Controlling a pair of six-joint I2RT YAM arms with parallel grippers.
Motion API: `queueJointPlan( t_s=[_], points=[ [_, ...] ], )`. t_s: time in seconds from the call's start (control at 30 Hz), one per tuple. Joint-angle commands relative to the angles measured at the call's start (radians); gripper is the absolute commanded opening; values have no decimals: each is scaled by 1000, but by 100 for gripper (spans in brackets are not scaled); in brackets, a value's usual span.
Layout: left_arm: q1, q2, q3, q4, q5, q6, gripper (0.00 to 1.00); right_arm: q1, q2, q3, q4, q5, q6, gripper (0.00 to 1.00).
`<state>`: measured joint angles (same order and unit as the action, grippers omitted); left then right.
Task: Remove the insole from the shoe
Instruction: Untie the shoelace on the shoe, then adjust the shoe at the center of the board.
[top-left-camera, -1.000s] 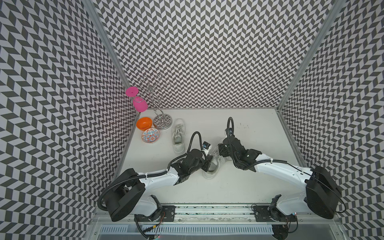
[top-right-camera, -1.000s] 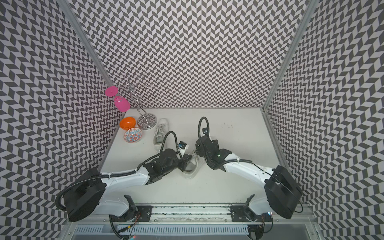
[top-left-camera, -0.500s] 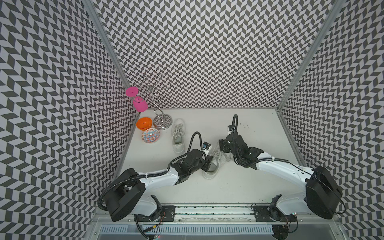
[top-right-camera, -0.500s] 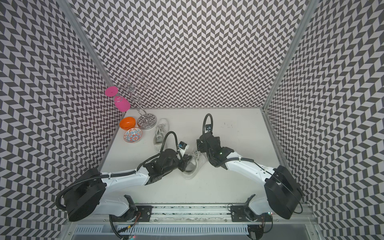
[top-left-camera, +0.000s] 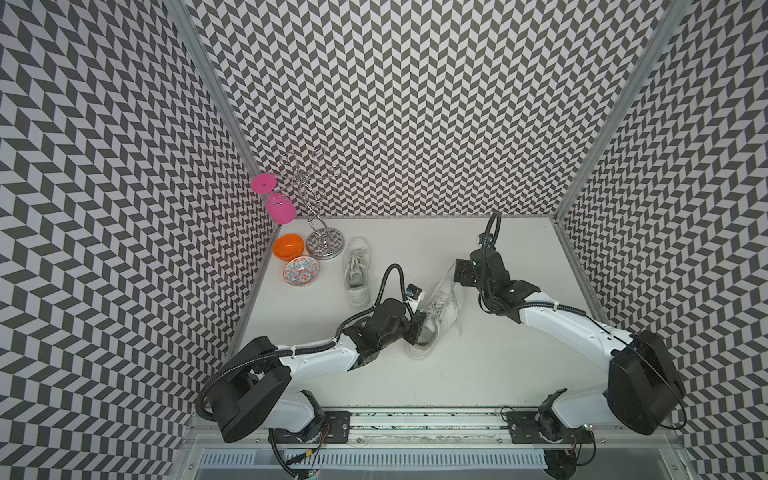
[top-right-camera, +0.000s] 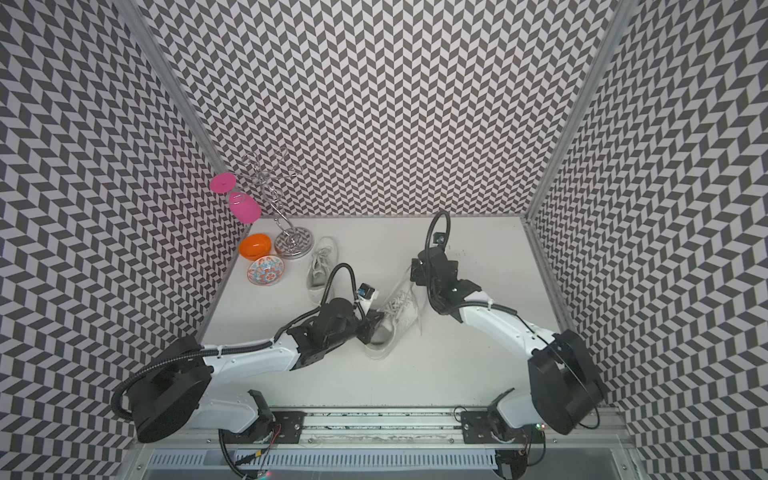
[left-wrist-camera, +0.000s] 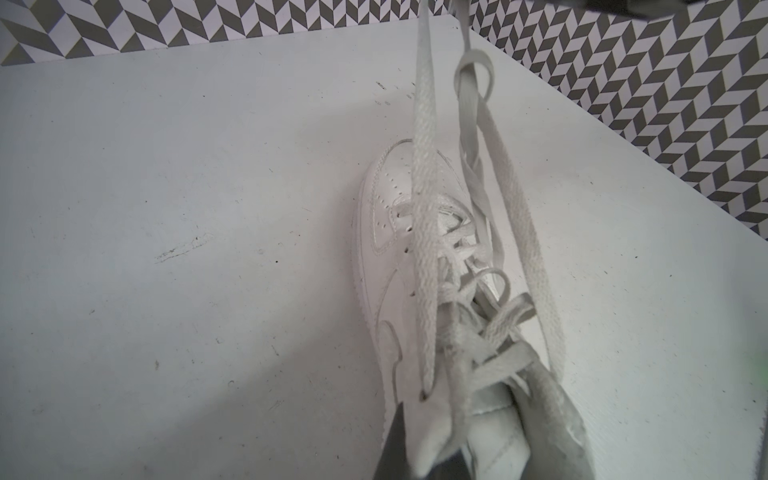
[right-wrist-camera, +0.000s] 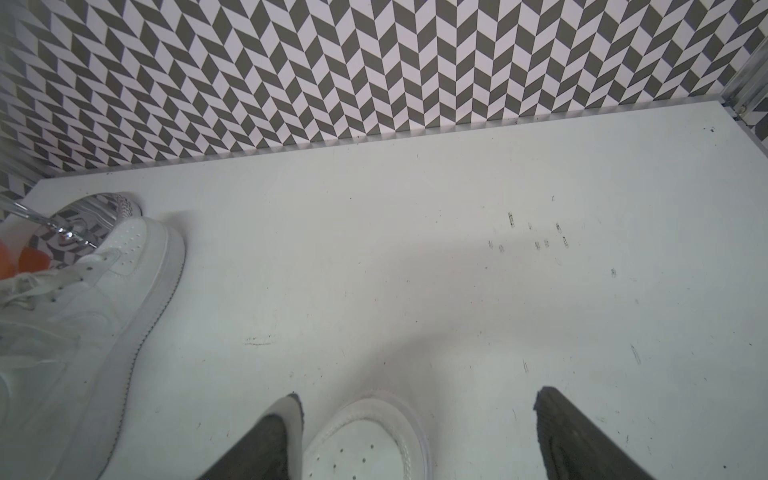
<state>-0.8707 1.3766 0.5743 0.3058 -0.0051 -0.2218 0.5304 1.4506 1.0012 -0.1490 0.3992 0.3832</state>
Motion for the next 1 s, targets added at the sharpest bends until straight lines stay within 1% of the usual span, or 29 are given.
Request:
queueJointPlan(
  t_s=[0.0, 0.3, 0.4, 0.47, 0.5, 0.6, 0.63, 0.77, 0.87, 0.97],
  points=[
    [-6, -14, 35, 94, 16, -1, 0, -62, 43, 56, 50, -51, -7, 87],
    [-7, -31, 27, 101, 25, -6, 0, -227, 172, 146, 50, -110, -14, 87],
    [-7, -36, 25, 103, 27, -8, 0, -258, 172, 169, 1, -119, -7, 88],
    [-7, -39, 28, 100, 15, -16, 0, -256, 145, 195, -79, -157, -21, 89],
    [-7, -40, 27, 97, 8, -19, 0, -248, 121, 181, -81, -182, -23, 88],
    [-5, -41, 33, 87, -26, -29, 0, -197, 5, 84, -69, -271, -25, 88],
    [-3, -39, 39, 79, -39, -36, 0, -163, -43, 43, -61, -290, -24, 88],
    [27, -35, 51, 54, -69, -72, 0, 18, -165, -67, -76, -285, -1, 87],
    [61, -36, 56, 31, -79, -108, 0, 144, -209, -124, -81, -292, 43, 85],
    [98, -39, 54, 23, -79, -145, 0, 278, -219, -169, -55, -282, 90, 83]
  ],
)
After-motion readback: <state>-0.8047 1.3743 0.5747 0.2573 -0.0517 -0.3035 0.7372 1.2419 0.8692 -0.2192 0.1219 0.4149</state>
